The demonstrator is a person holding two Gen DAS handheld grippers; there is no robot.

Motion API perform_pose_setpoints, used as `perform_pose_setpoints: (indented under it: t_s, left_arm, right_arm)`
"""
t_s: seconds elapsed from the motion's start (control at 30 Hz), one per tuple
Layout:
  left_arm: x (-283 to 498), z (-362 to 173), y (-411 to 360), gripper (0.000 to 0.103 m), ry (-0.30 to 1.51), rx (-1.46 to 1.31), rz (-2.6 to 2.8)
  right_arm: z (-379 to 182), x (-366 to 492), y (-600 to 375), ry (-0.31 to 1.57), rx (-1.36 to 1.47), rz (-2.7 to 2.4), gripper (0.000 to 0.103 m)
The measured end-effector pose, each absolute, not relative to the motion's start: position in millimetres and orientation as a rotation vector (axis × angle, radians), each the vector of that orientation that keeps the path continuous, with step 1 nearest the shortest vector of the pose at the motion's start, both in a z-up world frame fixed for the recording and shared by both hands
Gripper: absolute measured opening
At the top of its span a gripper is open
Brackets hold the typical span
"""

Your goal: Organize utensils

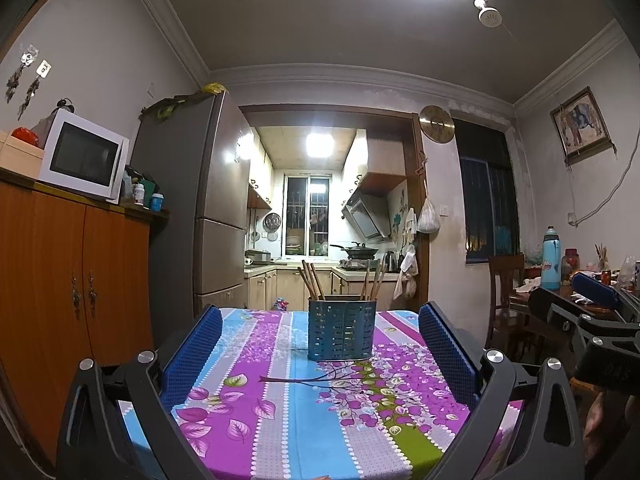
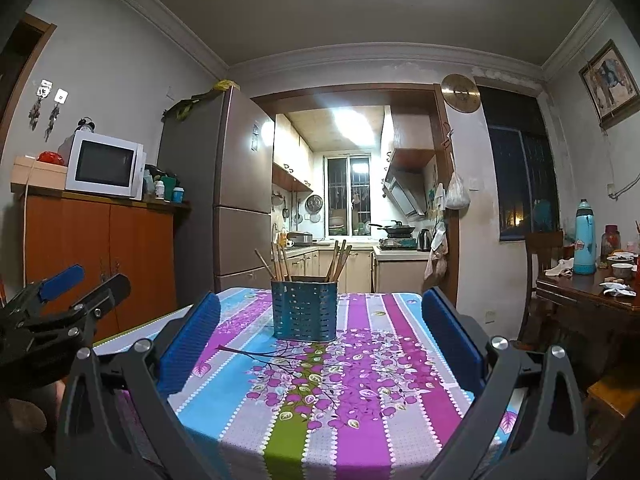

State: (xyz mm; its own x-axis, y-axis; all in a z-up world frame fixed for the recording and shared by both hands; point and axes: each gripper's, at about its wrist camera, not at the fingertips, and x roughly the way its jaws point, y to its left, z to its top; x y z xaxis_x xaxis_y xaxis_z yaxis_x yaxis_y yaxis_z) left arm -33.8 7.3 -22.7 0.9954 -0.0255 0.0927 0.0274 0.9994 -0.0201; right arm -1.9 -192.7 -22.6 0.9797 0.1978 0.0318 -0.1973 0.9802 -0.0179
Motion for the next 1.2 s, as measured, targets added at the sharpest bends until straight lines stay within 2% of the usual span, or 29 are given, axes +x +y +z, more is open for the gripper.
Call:
perform_pose_setpoints:
  t_s: [1.2]
  left_arm:
    - [-18.3,-17.9,3.1,0.098,-0.027,-0.021,-0.053]
  right_arm:
    - [-17.8,-1.9,-191.1,-0.043,-0.034,0.204,0.097]
